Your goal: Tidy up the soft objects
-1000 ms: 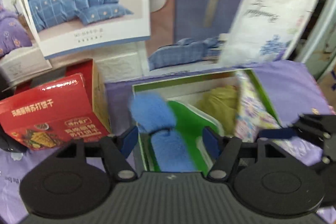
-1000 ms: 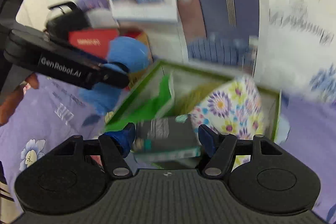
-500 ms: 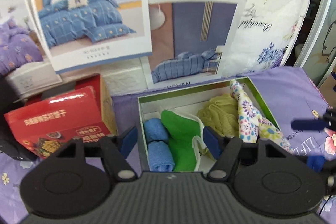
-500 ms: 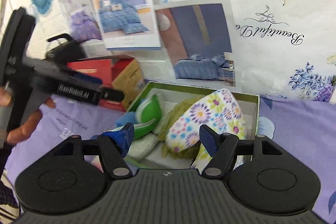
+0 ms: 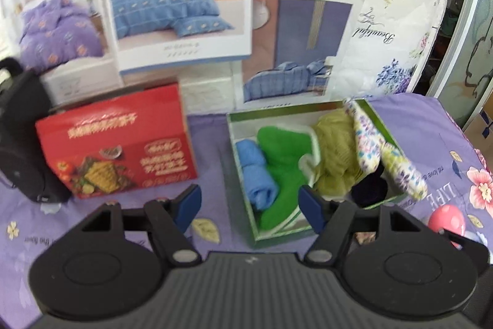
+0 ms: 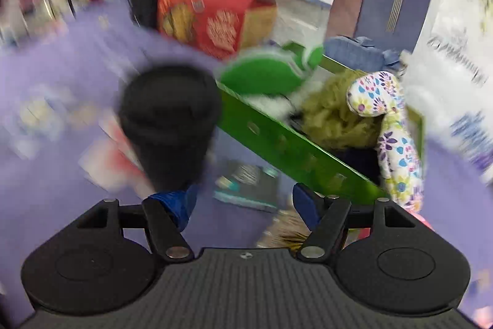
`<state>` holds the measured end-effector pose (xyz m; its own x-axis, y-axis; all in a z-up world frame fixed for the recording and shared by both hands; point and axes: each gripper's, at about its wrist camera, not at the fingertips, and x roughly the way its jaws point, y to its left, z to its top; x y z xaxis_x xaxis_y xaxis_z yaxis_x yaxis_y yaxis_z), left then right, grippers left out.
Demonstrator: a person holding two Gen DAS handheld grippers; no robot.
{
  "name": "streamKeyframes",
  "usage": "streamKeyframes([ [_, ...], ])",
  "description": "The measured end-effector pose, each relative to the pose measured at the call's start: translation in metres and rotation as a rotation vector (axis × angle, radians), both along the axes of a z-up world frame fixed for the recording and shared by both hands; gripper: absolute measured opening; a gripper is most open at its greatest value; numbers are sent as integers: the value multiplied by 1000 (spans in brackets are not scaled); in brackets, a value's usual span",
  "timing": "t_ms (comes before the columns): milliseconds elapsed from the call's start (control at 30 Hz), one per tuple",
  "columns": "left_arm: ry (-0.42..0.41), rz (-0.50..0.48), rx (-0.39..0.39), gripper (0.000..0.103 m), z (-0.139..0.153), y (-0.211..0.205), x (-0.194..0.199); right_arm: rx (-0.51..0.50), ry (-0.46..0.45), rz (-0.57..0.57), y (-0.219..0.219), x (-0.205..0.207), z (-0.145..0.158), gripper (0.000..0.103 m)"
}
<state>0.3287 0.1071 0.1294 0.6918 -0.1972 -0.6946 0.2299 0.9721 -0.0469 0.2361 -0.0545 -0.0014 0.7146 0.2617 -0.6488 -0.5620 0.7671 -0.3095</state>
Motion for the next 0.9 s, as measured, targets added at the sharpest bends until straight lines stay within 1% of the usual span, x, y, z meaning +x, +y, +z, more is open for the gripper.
streamKeyframes([
  [33,2,2,-1,70,-3,5,-2,8,-3,-1,1,4,-5,55],
  [133,10,13,-14,71,-12,21,-7,30,27,-25,4,18,-16,55],
  [200,31,16,-19,71,-21,30,-7,55,45,-62,5,26,-22,55],
  [267,44,22,-21,71,-30,36,-7,74,38,-83,7,30,-28,55],
  [400,69,31,-39,71,-42,43,-3,94,79,-115,11,44,-42,55],
  [467,73,30,-44,71,-45,45,-4,114,67,-112,10,45,-47,56],
  [533,70,29,-38,71,-46,45,-5,146,74,-123,7,45,-47,56],
  [633,70,29,-42,71,-46,46,-7,148,84,-90,5,38,-48,55],
  [700,70,30,-47,71,-45,45,-9,141,91,-55,3,30,-48,52],
  [800,72,23,-49,71,-43,42,-12,155,127,11,-5,15,-47,53],
  [900,75,11,-44,71,-42,35,-19,124,147,50,-10,-2,-44,54],
])
